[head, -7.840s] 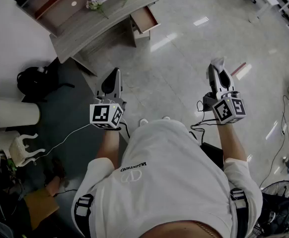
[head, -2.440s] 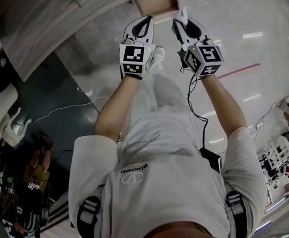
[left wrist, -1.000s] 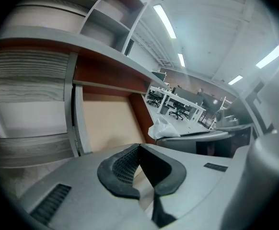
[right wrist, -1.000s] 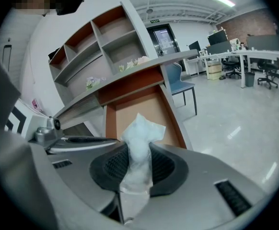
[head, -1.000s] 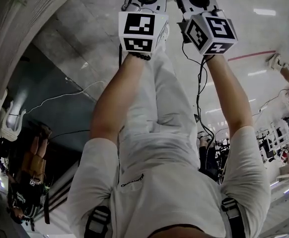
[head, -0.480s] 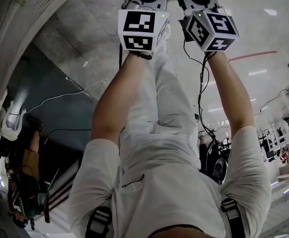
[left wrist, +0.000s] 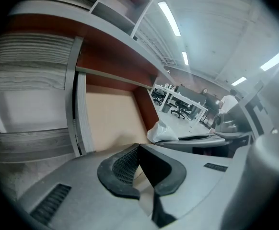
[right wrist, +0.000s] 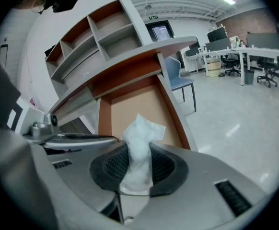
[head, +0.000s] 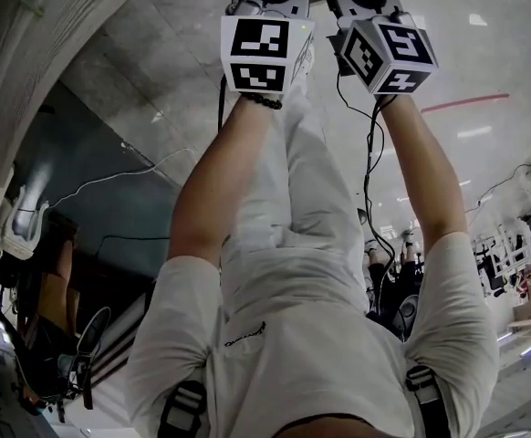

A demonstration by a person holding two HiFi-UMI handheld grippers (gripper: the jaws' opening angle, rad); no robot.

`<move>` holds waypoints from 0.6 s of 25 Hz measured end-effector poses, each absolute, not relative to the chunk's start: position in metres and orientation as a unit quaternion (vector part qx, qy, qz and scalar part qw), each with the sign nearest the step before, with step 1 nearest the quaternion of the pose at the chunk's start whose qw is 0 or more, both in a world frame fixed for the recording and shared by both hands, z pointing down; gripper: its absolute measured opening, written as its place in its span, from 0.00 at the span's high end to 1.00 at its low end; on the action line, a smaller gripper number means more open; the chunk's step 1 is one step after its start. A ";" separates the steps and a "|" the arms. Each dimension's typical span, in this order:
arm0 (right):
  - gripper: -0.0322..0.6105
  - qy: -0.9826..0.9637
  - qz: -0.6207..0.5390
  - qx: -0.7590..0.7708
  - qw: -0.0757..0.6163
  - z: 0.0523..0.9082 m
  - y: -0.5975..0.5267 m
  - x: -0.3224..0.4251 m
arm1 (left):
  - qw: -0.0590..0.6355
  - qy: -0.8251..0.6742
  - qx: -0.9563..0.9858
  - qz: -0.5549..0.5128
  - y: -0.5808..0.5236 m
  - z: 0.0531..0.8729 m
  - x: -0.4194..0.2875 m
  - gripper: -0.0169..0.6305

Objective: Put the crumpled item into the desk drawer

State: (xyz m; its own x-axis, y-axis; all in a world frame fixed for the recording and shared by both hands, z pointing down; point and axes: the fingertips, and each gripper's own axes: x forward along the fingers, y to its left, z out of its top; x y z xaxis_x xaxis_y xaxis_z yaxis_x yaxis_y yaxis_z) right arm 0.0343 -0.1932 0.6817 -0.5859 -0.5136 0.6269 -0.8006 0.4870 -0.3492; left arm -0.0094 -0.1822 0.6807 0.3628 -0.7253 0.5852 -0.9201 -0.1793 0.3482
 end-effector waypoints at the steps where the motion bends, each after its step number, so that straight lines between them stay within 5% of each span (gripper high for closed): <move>1: 0.81 -0.832 0.317 0.394 0.227 0.683 -0.192 0.034 | 0.336 -0.546 0.753 0.145 -0.181 0.682 -0.010 0.97; 15: 0.79 -0.829 0.330 0.387 0.231 0.694 -0.191 0.036 | 0.338 -0.544 0.755 0.142 -0.181 0.685 -0.004 0.97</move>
